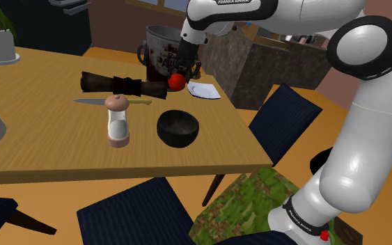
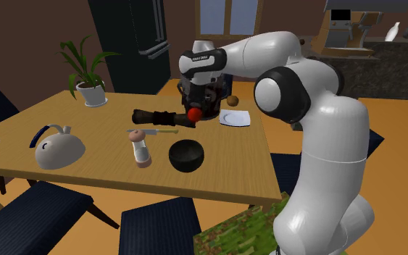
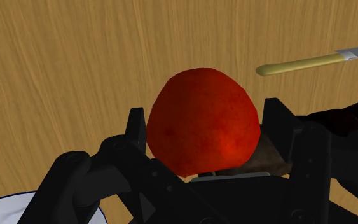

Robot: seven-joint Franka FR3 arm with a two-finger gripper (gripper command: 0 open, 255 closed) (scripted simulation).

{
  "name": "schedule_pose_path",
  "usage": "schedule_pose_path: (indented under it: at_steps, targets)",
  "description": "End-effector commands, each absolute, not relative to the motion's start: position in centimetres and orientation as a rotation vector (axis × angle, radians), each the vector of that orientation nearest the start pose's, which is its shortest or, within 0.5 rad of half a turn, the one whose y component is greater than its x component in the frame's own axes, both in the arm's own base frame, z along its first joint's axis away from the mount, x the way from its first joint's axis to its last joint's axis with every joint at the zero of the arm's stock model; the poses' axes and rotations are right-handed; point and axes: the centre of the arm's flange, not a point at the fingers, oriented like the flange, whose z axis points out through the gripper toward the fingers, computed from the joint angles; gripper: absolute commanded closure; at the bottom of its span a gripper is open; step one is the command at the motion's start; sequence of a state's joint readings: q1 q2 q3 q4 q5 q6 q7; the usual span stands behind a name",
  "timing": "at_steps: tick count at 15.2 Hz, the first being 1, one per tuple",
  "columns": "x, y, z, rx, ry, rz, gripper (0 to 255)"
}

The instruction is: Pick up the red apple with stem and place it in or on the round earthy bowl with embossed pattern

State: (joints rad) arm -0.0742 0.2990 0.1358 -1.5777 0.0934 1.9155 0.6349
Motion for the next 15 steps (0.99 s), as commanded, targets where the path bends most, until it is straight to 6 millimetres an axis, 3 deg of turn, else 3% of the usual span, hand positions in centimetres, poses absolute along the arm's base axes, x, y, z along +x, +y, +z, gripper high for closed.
schedule_pose_path:
  at_steps: [1,7,15]
  targets:
    - [65.4,3.7,48.4,-2.868,0.903,0.008,255]
    - [65.4,3.7,51.3,-2.868,0.903,0.008,255]
    - [56.8,9.6,52.1,-2.868,0.903,0.008,255]
